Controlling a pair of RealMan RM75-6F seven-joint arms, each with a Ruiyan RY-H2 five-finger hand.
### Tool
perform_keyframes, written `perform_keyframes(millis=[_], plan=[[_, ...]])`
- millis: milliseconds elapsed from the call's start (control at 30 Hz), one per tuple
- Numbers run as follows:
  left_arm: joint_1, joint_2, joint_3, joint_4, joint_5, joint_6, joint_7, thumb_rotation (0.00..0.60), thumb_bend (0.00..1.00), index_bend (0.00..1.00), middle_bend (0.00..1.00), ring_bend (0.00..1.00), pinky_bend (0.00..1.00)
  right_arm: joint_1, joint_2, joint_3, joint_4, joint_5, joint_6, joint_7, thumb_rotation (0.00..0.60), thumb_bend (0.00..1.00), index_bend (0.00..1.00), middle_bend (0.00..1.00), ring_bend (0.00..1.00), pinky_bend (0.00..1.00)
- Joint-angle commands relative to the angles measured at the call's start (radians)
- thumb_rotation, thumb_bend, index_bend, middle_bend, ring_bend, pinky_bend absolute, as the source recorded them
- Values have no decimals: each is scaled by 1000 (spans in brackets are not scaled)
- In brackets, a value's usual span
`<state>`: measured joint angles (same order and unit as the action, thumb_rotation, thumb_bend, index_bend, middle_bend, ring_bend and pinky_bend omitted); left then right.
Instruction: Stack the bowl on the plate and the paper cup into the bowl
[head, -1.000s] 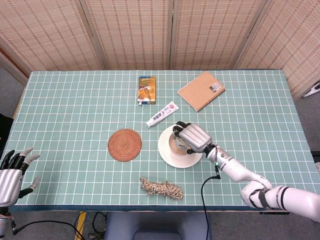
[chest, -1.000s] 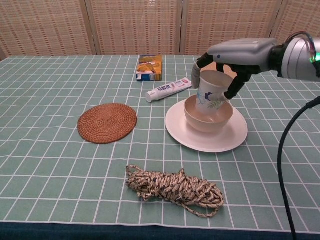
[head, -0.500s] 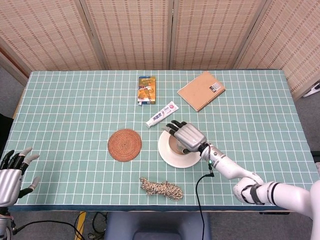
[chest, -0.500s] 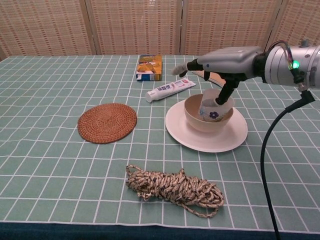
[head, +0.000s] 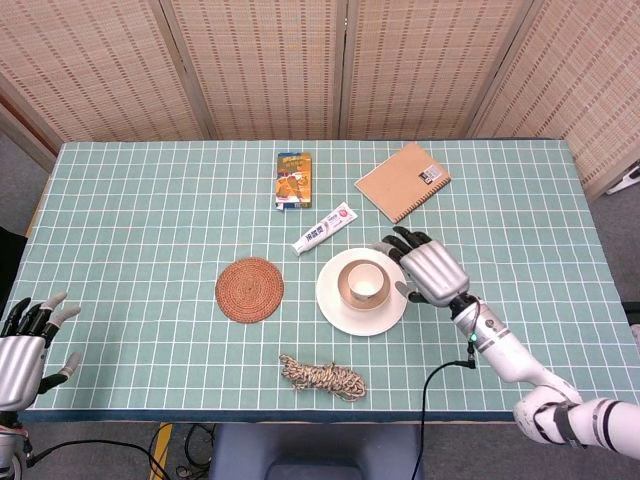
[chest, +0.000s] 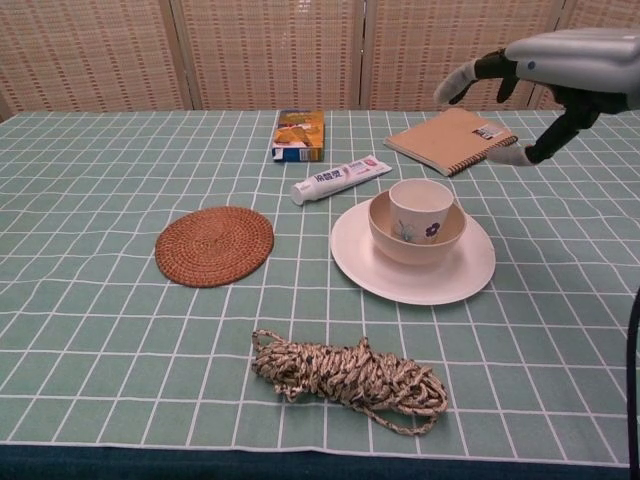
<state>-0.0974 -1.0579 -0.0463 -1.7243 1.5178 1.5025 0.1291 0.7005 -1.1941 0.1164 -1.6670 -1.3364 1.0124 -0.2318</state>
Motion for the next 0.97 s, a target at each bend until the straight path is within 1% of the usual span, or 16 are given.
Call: perform_keyframes(millis=[33,233,367,500,700,967], plan=[[-1,-1,-1,4,-2,-2,-3,600,297,231,137,162,75,-86,53,-44,-44,-19,98,-35,600,339,187,195,92,220],[-9,-5,-4,7,0,-9,-2,600,298,231,136,162,75,-221,105,-102,-82,-57,247,-36,600,339,187,195,92,220],[-13,-9,-5,10,-3,-16,0,600,298,231,137,162,75,-331,139,-133,-85,-79,376,-14,600,339,187,195,92,220],[-17,-16,-8,12,-6,-19,0,600,298,231,137,162,75,-431,162,-157,-82,-78,472,31,600,339,188,195,92,220],[-24,-28,-12,9,-4,-19,7,600,298,231,136,162,75,-529,179,-173,-61,-70,545,86,600,339,187,195,92,220],[-31,-34,-15,3,-4,-22,18,600,298,231,137,162,75,-577,170,-172,-40,-115,568,103,600,339,187,195,92,220]])
